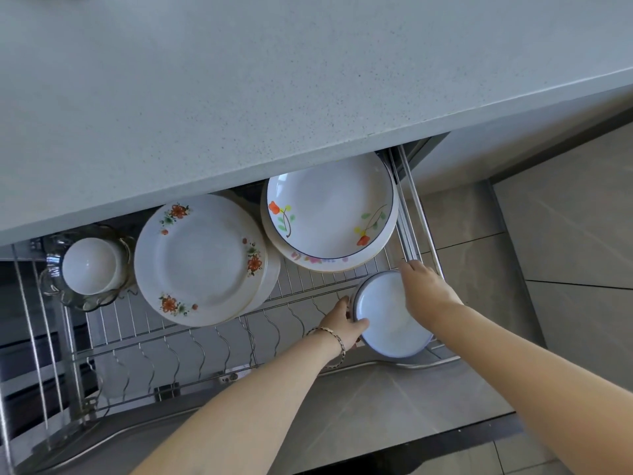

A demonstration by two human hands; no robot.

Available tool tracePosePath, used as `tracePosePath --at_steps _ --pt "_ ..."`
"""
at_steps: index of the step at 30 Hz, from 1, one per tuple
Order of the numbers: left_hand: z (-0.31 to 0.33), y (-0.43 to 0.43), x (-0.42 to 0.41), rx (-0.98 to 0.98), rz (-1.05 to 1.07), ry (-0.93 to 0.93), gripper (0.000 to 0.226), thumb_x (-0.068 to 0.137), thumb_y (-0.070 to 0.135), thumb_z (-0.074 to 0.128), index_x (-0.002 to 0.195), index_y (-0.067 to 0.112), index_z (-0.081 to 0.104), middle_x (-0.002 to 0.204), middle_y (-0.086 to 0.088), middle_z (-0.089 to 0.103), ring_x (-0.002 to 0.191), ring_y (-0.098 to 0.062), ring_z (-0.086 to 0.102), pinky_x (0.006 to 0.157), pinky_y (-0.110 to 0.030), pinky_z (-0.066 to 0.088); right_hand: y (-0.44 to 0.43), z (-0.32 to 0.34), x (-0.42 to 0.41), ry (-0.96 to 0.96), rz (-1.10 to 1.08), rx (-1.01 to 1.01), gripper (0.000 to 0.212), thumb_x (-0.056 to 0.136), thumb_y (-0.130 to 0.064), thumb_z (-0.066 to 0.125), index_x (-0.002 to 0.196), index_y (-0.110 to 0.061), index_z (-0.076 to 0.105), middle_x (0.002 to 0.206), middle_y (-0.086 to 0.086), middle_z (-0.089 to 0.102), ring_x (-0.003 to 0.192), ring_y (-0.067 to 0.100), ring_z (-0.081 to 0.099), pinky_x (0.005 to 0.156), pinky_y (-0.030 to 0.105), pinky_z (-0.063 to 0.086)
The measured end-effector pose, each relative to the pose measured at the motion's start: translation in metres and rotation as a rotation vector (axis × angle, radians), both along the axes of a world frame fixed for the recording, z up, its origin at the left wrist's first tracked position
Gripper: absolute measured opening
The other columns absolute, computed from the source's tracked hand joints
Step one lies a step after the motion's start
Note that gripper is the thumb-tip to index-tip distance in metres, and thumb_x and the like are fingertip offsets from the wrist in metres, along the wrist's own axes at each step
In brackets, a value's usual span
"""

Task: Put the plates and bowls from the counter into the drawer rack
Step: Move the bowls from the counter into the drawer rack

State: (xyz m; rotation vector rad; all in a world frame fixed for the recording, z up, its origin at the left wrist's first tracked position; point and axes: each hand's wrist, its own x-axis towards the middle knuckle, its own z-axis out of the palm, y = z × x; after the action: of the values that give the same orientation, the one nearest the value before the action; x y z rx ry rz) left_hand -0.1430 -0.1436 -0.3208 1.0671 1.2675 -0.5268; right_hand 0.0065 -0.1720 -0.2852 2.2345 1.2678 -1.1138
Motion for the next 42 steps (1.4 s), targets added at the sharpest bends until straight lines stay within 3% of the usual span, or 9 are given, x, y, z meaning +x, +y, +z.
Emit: tracePosePath --at_steps 7,13,17,21,26,32,35,38,42 --pt "0.035 0.01 -0.015 0.153 -0.181 0.075 0.048 0.093 0.031 0.045 0.139 0.015 0.04 0.14 -0.005 0.05 0.122 -0.023 0.053 0.103 -0.03 0.044 0.012 0.029 -0.003 0.036 0.016 -0.11 0.043 0.09 -0.003 0.039 0.132 -0.012 0.046 0.133 0.009 0.049 0.12 0.028 0.051 0.095 0.035 0.047" --pt "0.127 0.064 -0.045 0.429 -0.2 -0.018 0.027 0.095 0.019 0.042 0.115 0.015 0.06 0.116 -0.007 0.066 0.107 -0.021 0.062 0.089 -0.027 0.049 0.055 0.106 -0.034 0.178 0.18 -0.152 0.037 0.094 -0.014 0.036 0.128 -0.013 0.052 0.13 0.011 0.056 0.116 0.028 0.056 0.091 0.033 0.048" --pt "0.213 0.114 -0.075 0.662 -0.089 -0.06 0.025 0.095 0.021 0.043 0.108 0.017 0.064 0.106 -0.002 0.07 0.1 -0.018 0.063 0.086 -0.027 0.049 0.107 0.18 -0.067 0.238 0.314 -0.046 0.035 0.093 -0.02 0.041 0.126 -0.018 0.055 0.131 0.004 0.057 0.119 0.024 0.054 0.095 0.028 0.043" --pt "0.272 0.174 -0.133 0.929 0.048 -0.02 0.025 0.094 0.016 0.044 0.112 0.015 0.063 0.11 0.0 0.067 0.095 -0.017 0.062 0.083 -0.023 0.046 0.172 0.242 -0.105 0.339 0.218 0.188 0.033 0.094 -0.019 0.043 0.123 -0.017 0.058 0.129 0.0 0.058 0.119 0.019 0.054 0.093 0.023 0.039" --pt "0.299 0.242 -0.238 1.212 0.454 0.229 0.04 0.084 -0.001 0.051 0.123 0.0 0.053 0.122 -0.021 0.051 0.115 -0.035 0.049 0.098 -0.037 0.039 0.247 0.265 -0.176 0.397 0.116 0.341 0.032 0.092 -0.017 0.045 0.119 -0.009 0.06 0.124 0.01 0.062 0.116 0.026 0.057 0.097 0.03 0.043" --pt "0.297 0.294 -0.346 0.959 0.882 0.485 0.055 0.088 0.011 0.053 0.138 -0.001 0.036 0.141 -0.026 0.036 0.129 -0.044 0.037 0.105 -0.048 0.034 0.314 0.254 -0.295 0.467 0.053 0.311 0.043 0.095 -0.023 0.042 0.12 0.008 0.056 0.11 0.022 0.067 0.098 0.035 0.064 0.087 0.036 0.049" --pt "0.274 0.313 -0.38 0.761 0.957 0.28 0.033 0.089 0.007 0.044 0.118 -0.008 0.051 0.117 -0.035 0.054 0.107 -0.047 0.056 0.09 -0.05 0.046 0.343 0.243 -0.35 0.62 -0.193 0.301 0.058 0.095 -0.04 0.045 0.142 -0.008 0.033 0.107 0.014 0.059 0.069 0.025 0.062 0.08 0.032 0.052" --pt "0.265 0.321 -0.394 0.508 1.067 0.011 0.01 0.096 0.014 0.039 0.088 0.011 0.045 0.077 -0.01 0.047 0.066 -0.027 0.056 0.06 -0.037 0.047 0.362 0.236 -0.385 0.725 -0.399 0.27 0.059 0.095 -0.037 0.044 0.147 -0.021 0.022 0.133 0.014 0.05 0.091 0.031 0.067 0.087 0.038 0.056" --pt "0.258 0.329 -0.404 0.456 1.081 -0.09 0.02 0.093 0.002 0.041 0.112 0.007 0.038 0.104 -0.014 0.05 0.065 -0.031 0.062 0.053 -0.031 0.058 0.366 0.228 -0.401 0.734 -0.441 0.35 0.047 0.091 -0.008 0.039 0.137 -0.017 0.038 0.106 0.009 0.052 0.09 0.035 0.065 0.081 0.044 0.058"
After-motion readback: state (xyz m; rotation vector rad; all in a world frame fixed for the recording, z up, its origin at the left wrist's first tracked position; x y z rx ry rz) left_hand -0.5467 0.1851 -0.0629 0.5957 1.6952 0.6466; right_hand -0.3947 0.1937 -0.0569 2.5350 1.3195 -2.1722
